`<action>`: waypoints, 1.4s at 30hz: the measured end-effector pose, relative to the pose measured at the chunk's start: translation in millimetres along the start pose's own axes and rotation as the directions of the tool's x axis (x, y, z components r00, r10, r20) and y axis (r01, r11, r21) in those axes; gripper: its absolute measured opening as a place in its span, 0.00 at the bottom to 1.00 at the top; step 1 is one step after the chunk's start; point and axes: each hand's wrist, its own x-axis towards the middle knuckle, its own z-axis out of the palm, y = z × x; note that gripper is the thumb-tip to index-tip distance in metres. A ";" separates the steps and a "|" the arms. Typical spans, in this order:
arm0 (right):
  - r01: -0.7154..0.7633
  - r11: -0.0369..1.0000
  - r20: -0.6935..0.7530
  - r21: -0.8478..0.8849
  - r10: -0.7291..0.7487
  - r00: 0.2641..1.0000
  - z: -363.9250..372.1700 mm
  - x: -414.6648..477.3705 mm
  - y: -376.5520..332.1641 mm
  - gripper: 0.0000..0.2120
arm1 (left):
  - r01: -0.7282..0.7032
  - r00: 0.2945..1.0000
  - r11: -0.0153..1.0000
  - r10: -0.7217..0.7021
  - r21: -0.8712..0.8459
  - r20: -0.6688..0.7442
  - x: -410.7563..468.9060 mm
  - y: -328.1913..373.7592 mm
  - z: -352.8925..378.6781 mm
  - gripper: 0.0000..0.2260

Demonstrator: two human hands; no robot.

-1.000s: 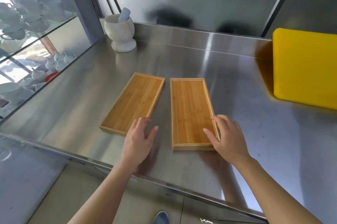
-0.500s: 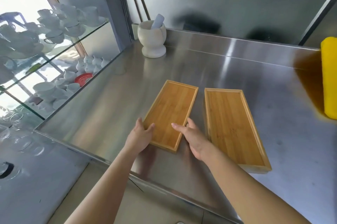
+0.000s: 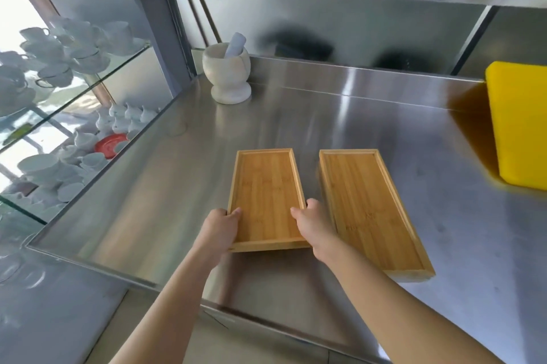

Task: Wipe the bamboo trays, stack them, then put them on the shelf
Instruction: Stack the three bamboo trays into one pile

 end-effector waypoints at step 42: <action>0.136 0.767 -0.272 -0.627 -0.380 0.884 -169.8 -7.3 94.0 0.15 | -0.377 0.923 0.890 0.383 0.255 0.031 -77.1 39.0 153.4 0.14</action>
